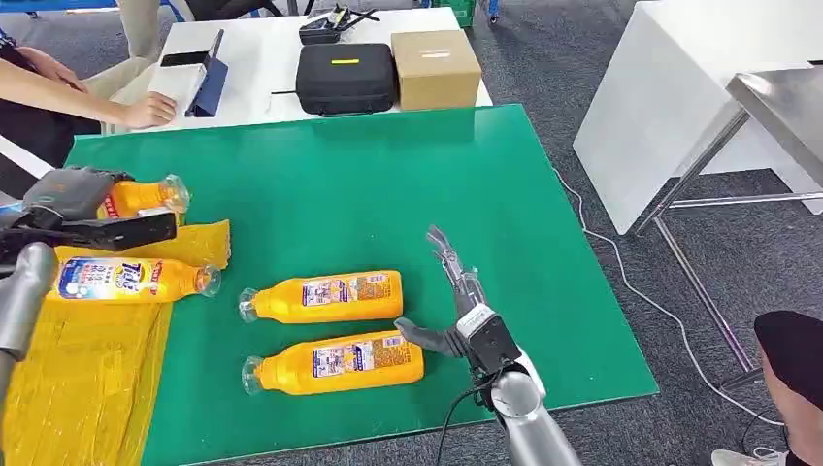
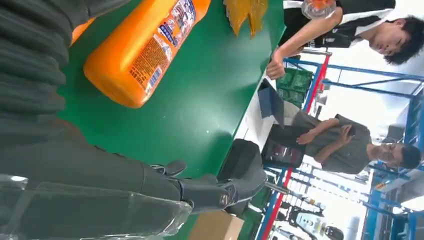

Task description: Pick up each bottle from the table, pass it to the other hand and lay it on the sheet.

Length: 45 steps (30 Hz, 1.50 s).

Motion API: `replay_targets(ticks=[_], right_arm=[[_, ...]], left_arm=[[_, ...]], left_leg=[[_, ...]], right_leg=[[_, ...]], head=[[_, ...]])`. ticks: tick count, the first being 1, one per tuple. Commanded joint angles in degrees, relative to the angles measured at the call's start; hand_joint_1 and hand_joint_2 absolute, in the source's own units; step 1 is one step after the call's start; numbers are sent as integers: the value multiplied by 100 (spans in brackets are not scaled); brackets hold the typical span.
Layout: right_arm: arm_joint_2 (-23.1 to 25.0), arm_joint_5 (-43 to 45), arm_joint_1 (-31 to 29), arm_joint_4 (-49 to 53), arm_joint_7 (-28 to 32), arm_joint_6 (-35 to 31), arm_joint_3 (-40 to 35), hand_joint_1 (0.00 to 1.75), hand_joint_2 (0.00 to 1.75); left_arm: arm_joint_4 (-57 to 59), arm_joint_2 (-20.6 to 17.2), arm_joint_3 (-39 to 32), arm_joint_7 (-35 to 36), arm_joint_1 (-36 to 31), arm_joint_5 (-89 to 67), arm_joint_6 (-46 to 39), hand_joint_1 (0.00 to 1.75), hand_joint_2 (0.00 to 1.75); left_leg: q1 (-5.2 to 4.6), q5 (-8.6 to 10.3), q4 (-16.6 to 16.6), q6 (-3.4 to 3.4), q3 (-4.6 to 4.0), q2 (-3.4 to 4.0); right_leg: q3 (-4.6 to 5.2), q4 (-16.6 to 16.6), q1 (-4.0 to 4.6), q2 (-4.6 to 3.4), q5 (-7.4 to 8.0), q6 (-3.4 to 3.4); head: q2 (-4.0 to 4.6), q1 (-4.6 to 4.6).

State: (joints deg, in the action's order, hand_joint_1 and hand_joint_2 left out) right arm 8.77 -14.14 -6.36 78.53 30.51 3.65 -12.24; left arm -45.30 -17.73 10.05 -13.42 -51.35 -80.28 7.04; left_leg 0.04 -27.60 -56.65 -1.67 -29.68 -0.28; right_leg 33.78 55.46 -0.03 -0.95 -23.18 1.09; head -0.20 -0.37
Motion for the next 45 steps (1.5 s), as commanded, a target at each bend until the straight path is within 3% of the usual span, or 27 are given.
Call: replay_targets(ticks=[1, 6, 10, 20, 34, 35, 36, 38, 45], right_arm=[[47, 7, -115, -160, -67, 54, 215, 0, 175], [81, 14, -124, -278, -88, 79, 242, 0, 175], [78, 29, -187, -391, -102, 88, 266, 0, 175], [165, 45, -506, -757, -133, 144, 210, 0, 175], [112, 54, -652, -984, -130, 157, 225, 0, 175], [108, 58, -646, -986, -124, 159, 227, 0, 175], [103, 61, -640, -987, -118, 159, 226, 0, 175], [103, 62, -629, -978, -116, 157, 222, 0, 175], [107, 68, -565, -890, -111, 140, 254, 0, 175]], left_arm=[[1522, -257, 271, -114, -792, 134, 98, 175, 175], [2072, -364, 210, -261, -998, 346, 210, 175, 175], [2326, -119, 263, -602, -1045, 482, 218, 175, 175], [2170, 144, 490, -1176, -489, 678, 130, 175, 175], [1809, 642, 1046, -1276, -75, 638, -48, 175, 175], [1814, 661, 1062, -1258, -82, 630, -43, 136, 175], [1835, 686, 1088, -1181, -92, 623, -52, 9, 175], [1876, 716, 1122, -1097, -105, 613, -70, 0, 175], [1986, 750, 1232, -885, -190, 658, -211, 0, 175]], left_leg=[[3, -4, 1, 8, 10, 1], [1, -2, 1, 7, 3, -2], [1, -2, 3, 8, 9, -6], [-3, -1, 11, 8, 19, -6], [-4, 1, 8, 8, 15, -23], [-6, 2, 7, 6, 12, -25], [-5, 2, 9, 8, 16, -31], [-5, 1, 6, 6, 13, -32], [-3, -2, 7, 9, 20, -26]], right_leg=[[-10, -1, 3, 6, -4, -1], [-6, -3, 2, 4, -1, -1], [-12, -4, -1, 12, -4, -1], [-22, -11, -5, 9, -2, 0], [-24, -12, -5, 24, -4, 1], [-20, -11, -7, 23, -3, 1], [-26, -14, -6, 30, -4, 0], [-22, -11, -7, 26, -3, 0], [-26, -11, -5, 23, -5, 0]], head=[[2, 0], [2, 0], [2, 0], [2, 0], [2, 0], [0, 0], [2, 0], [0, 0], [2, 0]])
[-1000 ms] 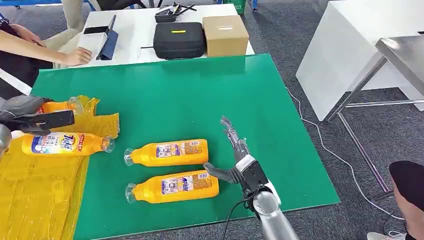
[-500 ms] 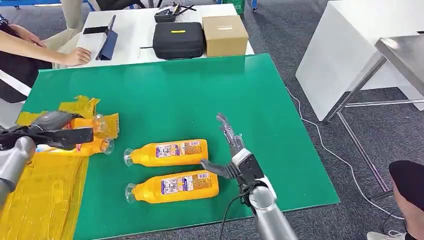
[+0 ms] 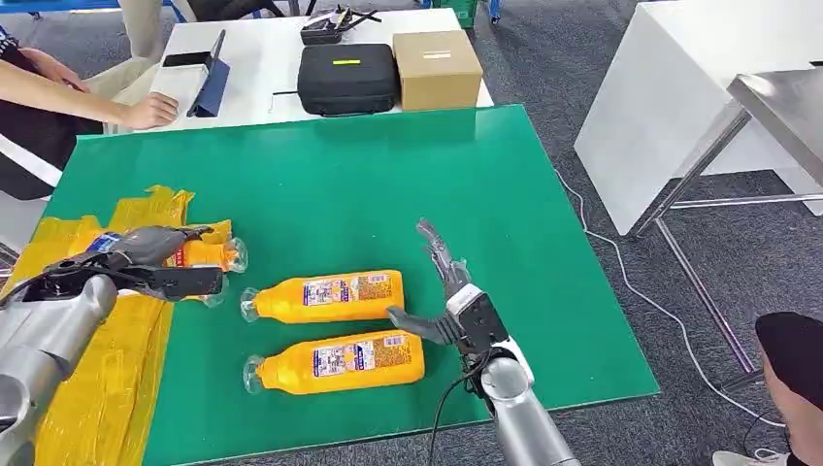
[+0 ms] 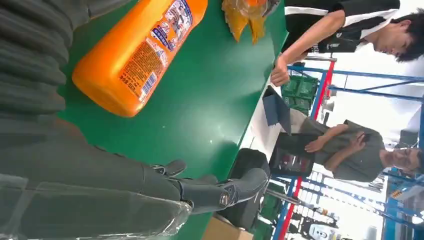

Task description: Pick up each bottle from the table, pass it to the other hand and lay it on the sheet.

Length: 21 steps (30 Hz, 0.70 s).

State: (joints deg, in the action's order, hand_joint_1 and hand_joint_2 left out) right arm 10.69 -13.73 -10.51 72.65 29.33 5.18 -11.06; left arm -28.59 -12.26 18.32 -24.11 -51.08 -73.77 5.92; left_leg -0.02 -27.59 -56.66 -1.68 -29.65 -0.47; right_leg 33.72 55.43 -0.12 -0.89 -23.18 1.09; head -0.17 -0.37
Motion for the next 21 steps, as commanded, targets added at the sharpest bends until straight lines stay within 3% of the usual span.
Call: replay_targets(ticks=[1, 16, 21], right_arm=[[-88, 26, -146, -302, 7, -13, 138, 0, 175], [-100, 24, -29, -216, 7, -23, 174, 0, 175], [-100, 4, 123, -110, 4, -34, 236, 0, 175]], left_arm=[[309, 213, 408, 184, -225, 7, -100, 0, 175], [283, 248, 420, 277, -277, 55, -165, 0, 175], [-195, 187, 114, 535, -276, 324, -513, 0, 175]], left_leg=[[2, -1, 6, 8, 13, -7], [3, -2, 5, 10, 13, -8], [6, -3, 1, 9, 7, -9]], right_leg=[[-16, -7, 2, 15, -4, 0], [-17, -6, 4, 19, -6, 0], [-12, -5, 7, 19, -6, -1]], head=[[-2, 0], [0, 0], [0, 0]])
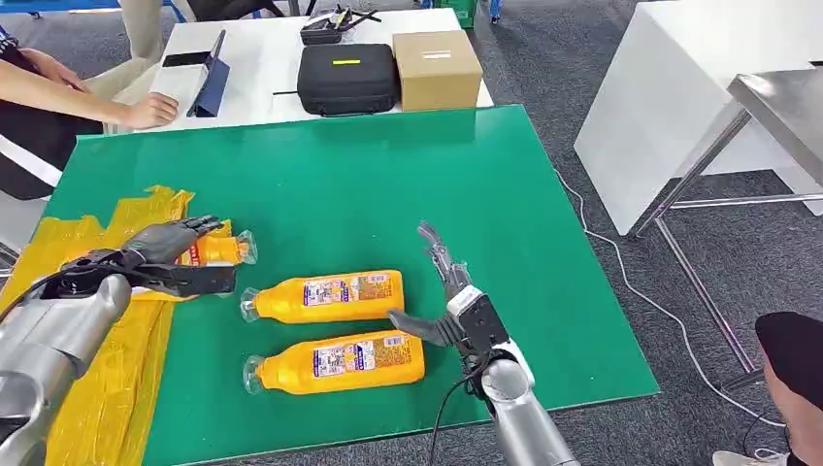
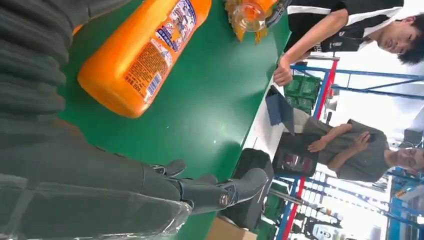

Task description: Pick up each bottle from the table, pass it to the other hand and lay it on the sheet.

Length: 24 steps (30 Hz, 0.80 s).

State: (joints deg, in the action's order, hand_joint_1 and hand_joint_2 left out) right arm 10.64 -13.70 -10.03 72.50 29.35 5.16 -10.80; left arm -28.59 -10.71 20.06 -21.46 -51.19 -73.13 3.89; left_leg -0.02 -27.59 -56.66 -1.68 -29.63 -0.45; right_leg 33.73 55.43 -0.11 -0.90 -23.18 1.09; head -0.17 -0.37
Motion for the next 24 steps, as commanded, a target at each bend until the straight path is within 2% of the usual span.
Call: replay_targets(ticks=[1, 9, 13, 14, 18, 24], right_arm=[[-97, 8, 87, -93, 1, -34, 219, 0, 175], [-85, 24, 113, -93, -6, -38, 256, 0, 175], [-71, 40, 164, -150, -13, -33, 300, 0, 175], [-57, 44, 179, -164, -13, -25, 312, 0, 175], [2, 43, 238, -195, -16, -5, 368, 0, 175], [-6, 36, 243, -230, -17, -1, 395, 0, 175]], left_arm=[[-294, 13, -109, 302, -246, 291, -341, 0, 175], [-595, -46, -253, 387, -159, 356, -407, 0, 175], [-1171, -226, -505, 446, -216, 460, -363, 0, 175], [-1328, -265, -578, 483, -276, 476, -276, 0, 0], [-1656, -303, -899, 673, -441, 544, -143, 0, 0], [-1826, -207, -1106, 923, -326, 562, -291, 0, 0]], left_leg=[[5, -2, -1, 8, 0, -10], [5, -6, 2, 11, 9, 2], [5, -4, 1, 9, 2, 6], [7, -8, -1, 13, 7, 10], [9, -5, -6, 9, -9, 7], [9, -10, 1, 15, 17, 5]], right_leg=[[-6, -2, 5, 18, -4, 0], [-14, -3, 5, 10, -5, -1], [-6, -3, 4, 6, -2, -1], [-10, -1, 7, 6, -6, -2], [4, 2, 8, 4, -2, -2], [-22, -4, 9, 16, -10, -1]], head=[[0, 0], [0, 0], [0, 0], [0, 0], [0, 0], [0, 0]])
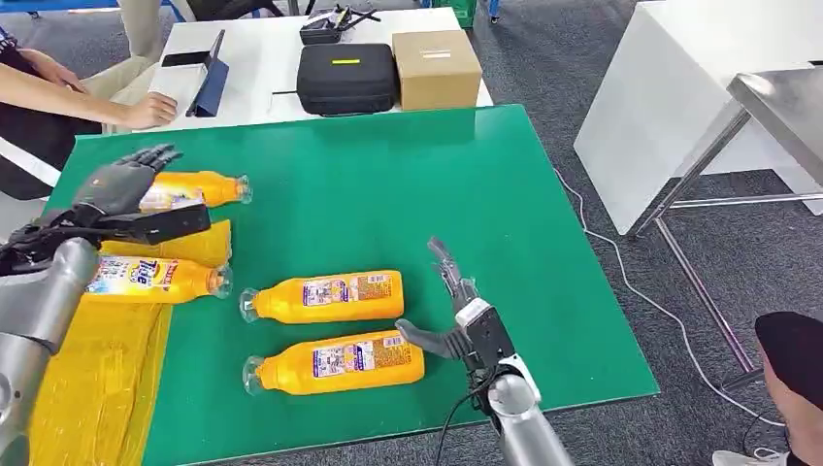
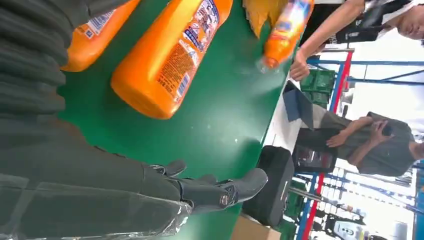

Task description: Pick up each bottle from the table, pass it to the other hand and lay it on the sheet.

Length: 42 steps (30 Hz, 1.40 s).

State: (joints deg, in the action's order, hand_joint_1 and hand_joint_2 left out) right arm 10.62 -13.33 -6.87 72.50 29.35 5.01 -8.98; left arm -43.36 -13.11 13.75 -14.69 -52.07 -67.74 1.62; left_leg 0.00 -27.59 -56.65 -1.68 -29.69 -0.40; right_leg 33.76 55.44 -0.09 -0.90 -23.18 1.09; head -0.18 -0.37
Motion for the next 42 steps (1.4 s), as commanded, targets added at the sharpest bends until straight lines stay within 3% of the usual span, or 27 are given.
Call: replay_targets(ticks=[1, 7, 10, 11, 12, 17, 22, 26, 29, 34, 38, 42], right_arm=[[-1, -1, -69, -226, -17, 17, 219, 0, 175], [-9, -114, 14, -98, -67, -49, 278, 0, 175], [45, -748, 182, 380, -220, -604, 285, 0, 175], [45, -886, 251, 620, -279, -685, 275, 0, 175], [20, -1012, 279, 761, -330, -753, 259, 0, 175], [-131, -1299, 98, 913, -498, -1015, 96, 0, 175], [-129, -1347, 61, 915, -545, -1083, 63, 0, 175], [-247, -2168, -274, 1053, -1033, -1609, -164, 0, 175], [-321, -2585, -550, 996, -1405, -1610, -305, 0, 175], [-447, -3284, -1244, 236, -2058, -1271, -671, 0, 175], [-534, -3444, -2211, -1114, -2317, -821, -1072, 0, 175], [-530, -3402, -2291, -1280, -2312, -829, -1075, 0, 175]], left_arm=[[-359, 53, -500, 263, -220, 24, -81, 0, 0], [-640, 331, -665, 240, -23, 95, -299, 0, 0], [-1296, 657, -1202, -52, 289, 1175, -72, 0, 0], [-1500, 817, -1494, -152, 385, 2020, 408, 0, 0], [-1592, 936, -1723, -243, 453, 2649, 691, 0, 175], [-2017, 1104, -2020, -314, 875, 5099, 1835, 0, 175], [-2061, 1121, -1974, -278, 922, 5290, 1832, 0, 175], [-2523, 1308, -1710, -150, 1363, 6146, 1851, 0, 175], [-2711, 1400, -1449, -165, 1683, 6209, 1683, 0, 175], [-2720, 1460, -1238, -330, 2111, 6308, 1528, 0, 175], [-2833, 1662, -1160, -429, 2351, 6365, 1490, 0, 175], [-2901, 1678, -1138, -436, 2412, 6353, 1474, 0, 175]], left_leg=[[6, -8, 3, 14, 21, 2], [2, -3, 7, 10, 16, -10], [1, -3, 8, 8, 16, -18], [1, -4, 8, 10, 20, -15], [0, -5, 7, 9, 17, -18], [-5, -8, 5, 8, 17, -1], [-4, -2, 4, 6, 6, 6], [-3, -4, 4, 9, 11, 6], [-6, -4, 5, 5, 10, 12], [-6, -5, 12, 7, 25, 21], [-4, -4, 6, 5, 15, 27], [-2, -2, 4, 6, 10, 11]], right_leg=[[-23, -6, 6, 12, -8, 0], [-21, -9, 2, 21, -6, 0], [-23, -11, 1, 28, -9, 1], [-26, -10, 1, 27, -10, 1], [-24, -9, 1, 29, -12, 2], [-17, -5, -6, 11, -9, 2], [-4, -5, -6, 2, -1, -1], [-9, -7, -4, 2, -2, 0], [-7, -7, -7, -3, -1, 3], [-20, -13, -7, -8, -1, 3], [-11, -9, -6, -16, 4, 1], [-10, -9, -4, -1, 2, 0]], head=[[0, 0], [0, 0], [0, 0], [0, 0], [0, 0], [-2, 0], [0, 0], [0, 0], [0, 2], [-2, 0], [0, 0], [-2, 0]])
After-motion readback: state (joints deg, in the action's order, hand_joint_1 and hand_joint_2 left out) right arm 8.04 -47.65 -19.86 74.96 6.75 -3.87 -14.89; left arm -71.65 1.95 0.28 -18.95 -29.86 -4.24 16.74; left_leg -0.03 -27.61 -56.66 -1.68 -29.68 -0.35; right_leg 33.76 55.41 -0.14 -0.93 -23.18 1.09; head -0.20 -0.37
